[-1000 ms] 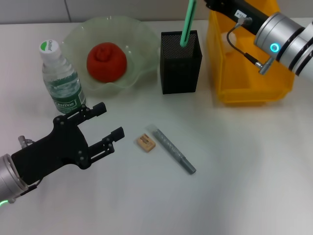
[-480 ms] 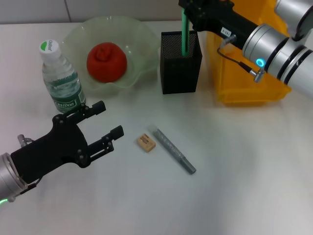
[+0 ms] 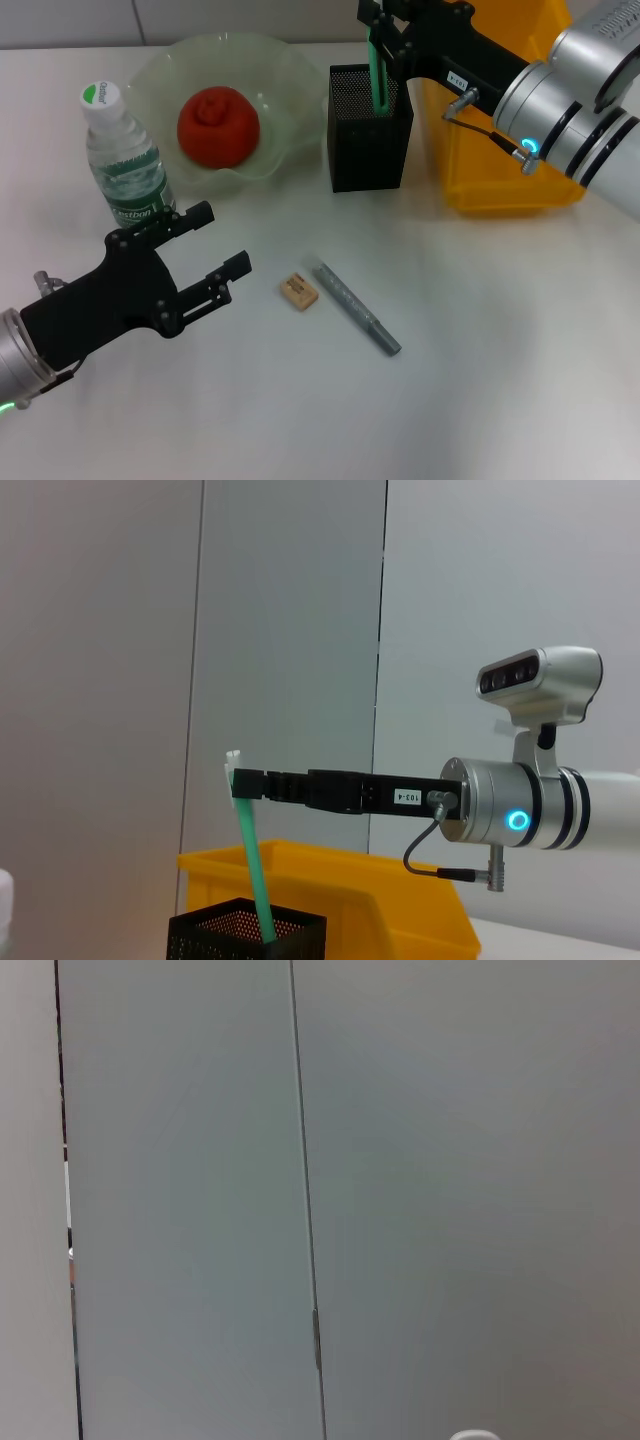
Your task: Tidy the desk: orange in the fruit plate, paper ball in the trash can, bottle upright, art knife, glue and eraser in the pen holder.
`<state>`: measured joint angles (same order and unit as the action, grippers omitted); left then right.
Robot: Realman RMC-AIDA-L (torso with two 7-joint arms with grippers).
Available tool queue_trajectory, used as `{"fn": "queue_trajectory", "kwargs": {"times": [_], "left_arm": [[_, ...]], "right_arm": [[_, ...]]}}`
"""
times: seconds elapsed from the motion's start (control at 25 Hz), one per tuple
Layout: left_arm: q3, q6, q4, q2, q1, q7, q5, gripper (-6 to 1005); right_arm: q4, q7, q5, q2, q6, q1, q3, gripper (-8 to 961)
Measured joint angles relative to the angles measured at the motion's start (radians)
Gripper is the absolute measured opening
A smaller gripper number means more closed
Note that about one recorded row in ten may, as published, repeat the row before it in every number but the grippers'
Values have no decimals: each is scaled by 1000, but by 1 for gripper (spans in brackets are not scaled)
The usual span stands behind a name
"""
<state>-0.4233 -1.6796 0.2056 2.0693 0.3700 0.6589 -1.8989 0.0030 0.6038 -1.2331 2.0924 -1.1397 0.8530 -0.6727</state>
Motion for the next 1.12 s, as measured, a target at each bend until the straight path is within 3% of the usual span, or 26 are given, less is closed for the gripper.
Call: {"fn": "queue_trajectory", "kwargs": {"times": [0.96, 1.12], "left_arm": [[1, -6, 0, -2, 1, 10, 1, 695], [2, -6, 0, -1, 3, 10, 2, 695]], "right_arm": [[2, -13, -6, 0, 4, -8, 0, 313], [2, -13, -9, 0, 0, -8, -5, 534]]}}
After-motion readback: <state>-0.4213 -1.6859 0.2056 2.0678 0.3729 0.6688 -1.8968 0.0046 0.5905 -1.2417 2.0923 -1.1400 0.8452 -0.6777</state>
